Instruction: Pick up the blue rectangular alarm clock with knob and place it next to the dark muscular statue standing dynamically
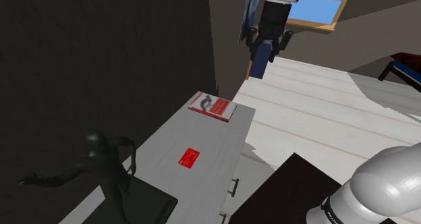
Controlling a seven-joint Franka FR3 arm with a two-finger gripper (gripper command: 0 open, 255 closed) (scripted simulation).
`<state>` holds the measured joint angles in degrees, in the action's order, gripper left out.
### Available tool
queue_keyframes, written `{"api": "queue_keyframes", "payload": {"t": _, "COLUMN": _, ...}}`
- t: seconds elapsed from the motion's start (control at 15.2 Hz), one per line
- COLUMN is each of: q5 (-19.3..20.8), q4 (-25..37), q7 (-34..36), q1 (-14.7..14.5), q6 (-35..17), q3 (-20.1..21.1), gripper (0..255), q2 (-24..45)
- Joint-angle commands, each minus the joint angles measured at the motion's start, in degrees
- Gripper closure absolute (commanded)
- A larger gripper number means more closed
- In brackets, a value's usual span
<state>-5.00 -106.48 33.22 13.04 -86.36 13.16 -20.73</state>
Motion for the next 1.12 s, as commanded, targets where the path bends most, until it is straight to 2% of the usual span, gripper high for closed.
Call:
{"api": "queue_keyframes", "payload": {"t": 0.0, "q5": 0.1, "q4": 2.0, "q7": 0.1, "q1": 0.0, "q6": 1.5, "q3": 0.0, "gripper": 255, "q2": 0.6}}
{"api": "queue_keyframes", "payload": {"t": 1.06, "q5": 1.3, "q4": 21.8, "q7": 1.5, "q1": 0.3, "q6": 14.7, "q3": 0.5, "gripper": 255, "q2": 7.2}}
